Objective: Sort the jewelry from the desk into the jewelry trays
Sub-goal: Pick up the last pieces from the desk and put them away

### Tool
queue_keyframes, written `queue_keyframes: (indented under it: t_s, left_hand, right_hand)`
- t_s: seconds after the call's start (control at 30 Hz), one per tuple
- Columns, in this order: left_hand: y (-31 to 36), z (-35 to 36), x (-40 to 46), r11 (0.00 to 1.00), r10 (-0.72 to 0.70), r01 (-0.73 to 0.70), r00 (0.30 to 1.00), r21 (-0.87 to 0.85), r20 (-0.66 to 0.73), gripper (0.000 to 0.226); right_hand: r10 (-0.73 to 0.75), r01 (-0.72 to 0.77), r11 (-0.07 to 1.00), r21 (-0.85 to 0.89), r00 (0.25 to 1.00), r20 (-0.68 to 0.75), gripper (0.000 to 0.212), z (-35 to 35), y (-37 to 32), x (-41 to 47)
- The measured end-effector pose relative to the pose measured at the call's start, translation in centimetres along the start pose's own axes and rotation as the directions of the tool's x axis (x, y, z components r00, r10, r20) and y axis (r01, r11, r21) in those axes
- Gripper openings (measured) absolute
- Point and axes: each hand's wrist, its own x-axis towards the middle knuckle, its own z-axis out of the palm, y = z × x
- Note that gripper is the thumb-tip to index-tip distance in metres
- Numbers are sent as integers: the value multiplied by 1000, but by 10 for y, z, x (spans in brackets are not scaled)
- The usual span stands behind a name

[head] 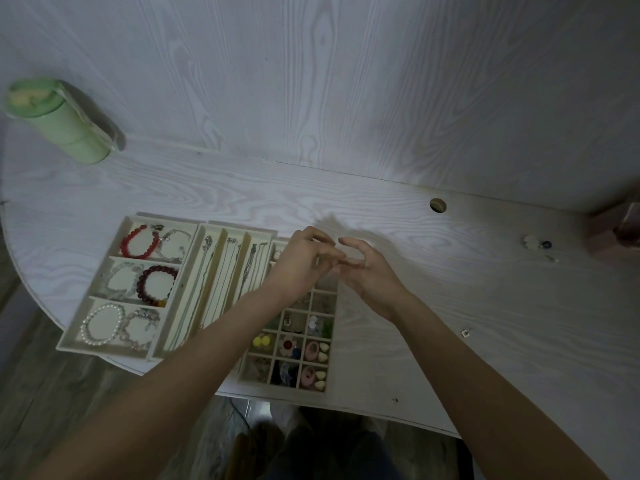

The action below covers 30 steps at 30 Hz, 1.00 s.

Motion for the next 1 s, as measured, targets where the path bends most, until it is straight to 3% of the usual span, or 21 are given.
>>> queue_keyframes:
  t_s: [0.23, 0.43, 0.63, 0.9, 1.0]
  left_hand:
    - [0, -8, -1, 999, -48, 48, 997, -9, 53, 13]
    - [-1, -12, -1, 994, -105, 101, 991, 45, 87, 7]
    - [-2, -12, -1, 983, -181, 184, 975, -11, 128, 6]
    - [2, -6, 2, 970, -236, 238, 971, -52, 48, 5]
    - [2, -4, 3, 966, -241, 244, 969, -86, 45, 9]
  right_hand:
    - [17, -13, 997, -71, 999, 48, 58, 1, 0, -1]
    - [-48, 50, 997, -59, 998, 33, 17, 2, 0, -4]
    - [-100, 83, 972, -219, 993, -66, 7, -1, 4, 1]
    - [-23, 21, 1000, -13, 983, -185, 14, 10, 6, 4]
    - [-40, 28, 998, -51, 971, -236, 11, 13, 7, 7]
